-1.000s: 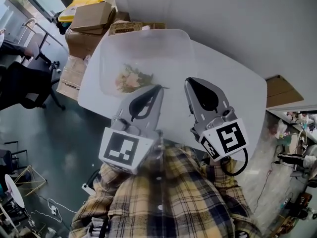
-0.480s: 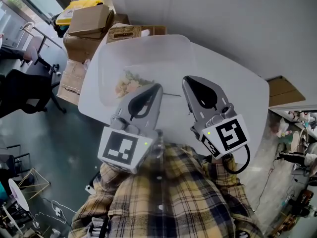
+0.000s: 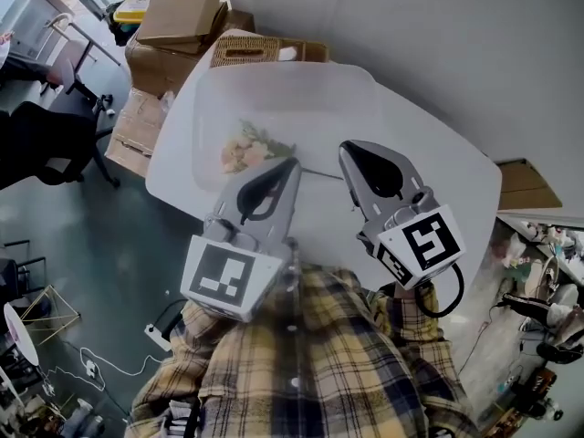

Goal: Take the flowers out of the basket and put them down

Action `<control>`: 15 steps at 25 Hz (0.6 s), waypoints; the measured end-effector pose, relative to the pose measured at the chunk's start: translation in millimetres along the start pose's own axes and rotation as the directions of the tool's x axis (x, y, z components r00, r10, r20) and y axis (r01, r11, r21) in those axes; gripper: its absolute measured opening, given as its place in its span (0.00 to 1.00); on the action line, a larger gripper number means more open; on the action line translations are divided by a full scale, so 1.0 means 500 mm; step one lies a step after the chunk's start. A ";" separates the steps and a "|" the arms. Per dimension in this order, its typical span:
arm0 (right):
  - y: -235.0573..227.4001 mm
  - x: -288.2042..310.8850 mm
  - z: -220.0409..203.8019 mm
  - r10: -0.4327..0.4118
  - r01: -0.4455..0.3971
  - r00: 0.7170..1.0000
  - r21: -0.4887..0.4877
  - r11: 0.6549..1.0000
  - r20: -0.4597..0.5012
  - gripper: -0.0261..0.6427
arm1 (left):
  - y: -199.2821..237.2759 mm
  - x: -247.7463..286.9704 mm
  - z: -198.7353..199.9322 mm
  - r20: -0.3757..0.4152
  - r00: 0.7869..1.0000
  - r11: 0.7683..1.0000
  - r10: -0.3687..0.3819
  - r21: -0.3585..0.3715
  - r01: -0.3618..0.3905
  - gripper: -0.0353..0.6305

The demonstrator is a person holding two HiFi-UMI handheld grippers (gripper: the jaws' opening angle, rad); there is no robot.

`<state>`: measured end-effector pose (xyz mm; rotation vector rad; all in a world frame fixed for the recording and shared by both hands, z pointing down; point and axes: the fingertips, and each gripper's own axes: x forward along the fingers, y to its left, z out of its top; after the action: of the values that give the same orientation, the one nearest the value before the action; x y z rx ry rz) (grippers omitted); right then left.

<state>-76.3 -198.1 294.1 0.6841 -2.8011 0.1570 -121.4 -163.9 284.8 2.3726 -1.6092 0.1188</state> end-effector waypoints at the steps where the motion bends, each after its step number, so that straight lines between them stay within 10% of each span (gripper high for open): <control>1: 0.002 0.009 -0.003 0.015 -0.015 1.000 0.003 1.000 -0.009 0.05 | 0.006 -0.002 -0.004 -0.002 1.000 1.000 0.007 -0.004 -0.007 0.06; 15: 0.039 0.152 -0.067 0.281 -0.298 0.917 -0.019 0.954 -0.283 0.17 | 0.066 -0.028 -0.055 -0.037 0.996 0.994 0.078 -0.070 -0.080 0.06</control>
<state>-143.3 -208.9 345.8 0.2068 -2.6041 0.2020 -155.1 -155.1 314.1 2.2421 -1.6637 0.1144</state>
